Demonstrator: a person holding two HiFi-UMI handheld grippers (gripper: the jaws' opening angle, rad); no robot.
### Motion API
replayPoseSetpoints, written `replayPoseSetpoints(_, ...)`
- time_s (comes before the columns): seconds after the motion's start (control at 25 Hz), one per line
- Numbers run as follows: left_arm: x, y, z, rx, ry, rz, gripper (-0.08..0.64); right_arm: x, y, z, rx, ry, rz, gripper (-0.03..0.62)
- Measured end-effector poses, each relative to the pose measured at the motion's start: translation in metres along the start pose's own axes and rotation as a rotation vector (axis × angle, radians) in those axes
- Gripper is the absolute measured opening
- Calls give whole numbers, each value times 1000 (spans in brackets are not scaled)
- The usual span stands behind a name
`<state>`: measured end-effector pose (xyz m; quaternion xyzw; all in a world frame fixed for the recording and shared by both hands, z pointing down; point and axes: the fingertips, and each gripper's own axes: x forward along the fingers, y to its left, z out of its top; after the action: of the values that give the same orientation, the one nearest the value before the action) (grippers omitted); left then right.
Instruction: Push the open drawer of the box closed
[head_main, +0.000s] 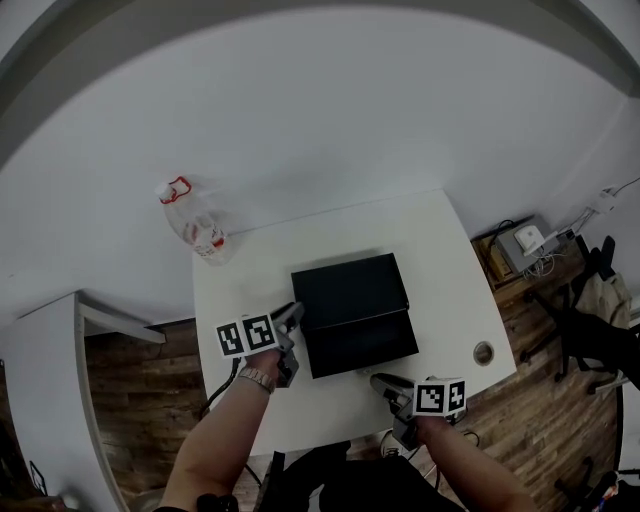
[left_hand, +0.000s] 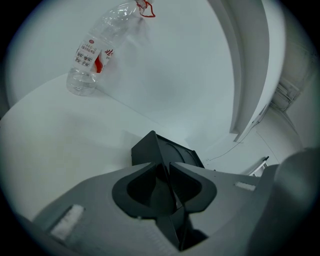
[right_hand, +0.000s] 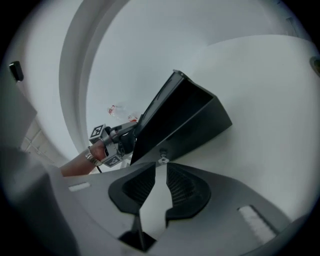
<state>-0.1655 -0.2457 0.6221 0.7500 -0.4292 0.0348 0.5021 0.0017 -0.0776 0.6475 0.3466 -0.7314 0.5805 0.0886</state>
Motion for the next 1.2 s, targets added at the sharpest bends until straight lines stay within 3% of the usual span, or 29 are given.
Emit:
replayPoseSetpoints(0.44, -1, -1, -1, 13, 5, -26, 94, 19, -4, 1, 37, 41, 2, 71)
replayPoseSetpoints(0.92, -1, -2, -2, 18, 25, -60, 101, 17, -1, 16, -47, 32, -21, 25)
replayPoseSetpoints(1.2, -2, -1, -2, 10, 24, -62, 103, 22, 2, 31, -35, 4, 8, 20)
